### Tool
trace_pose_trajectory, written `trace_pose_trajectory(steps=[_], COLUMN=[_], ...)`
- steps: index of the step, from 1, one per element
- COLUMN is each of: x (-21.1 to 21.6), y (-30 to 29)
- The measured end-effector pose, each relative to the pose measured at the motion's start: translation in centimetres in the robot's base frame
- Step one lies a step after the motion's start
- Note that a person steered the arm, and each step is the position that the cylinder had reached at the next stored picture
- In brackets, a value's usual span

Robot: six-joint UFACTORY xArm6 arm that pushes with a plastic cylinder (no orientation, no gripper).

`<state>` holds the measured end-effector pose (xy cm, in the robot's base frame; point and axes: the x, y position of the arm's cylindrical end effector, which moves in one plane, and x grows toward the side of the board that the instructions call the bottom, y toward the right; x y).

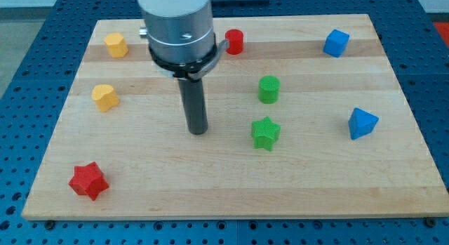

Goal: Push the green star towards the bottom center

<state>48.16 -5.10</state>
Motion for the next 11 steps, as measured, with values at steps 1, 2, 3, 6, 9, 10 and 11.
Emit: trace_pose_trajectory(steps=[1,2,3,6,9,10,11], x=[-0.5,-0.6,-0.6,-0.8,6.0,6.1,10.0], y=[4.6,6.2,6.3,12.0,10.1,14.5,14.7])
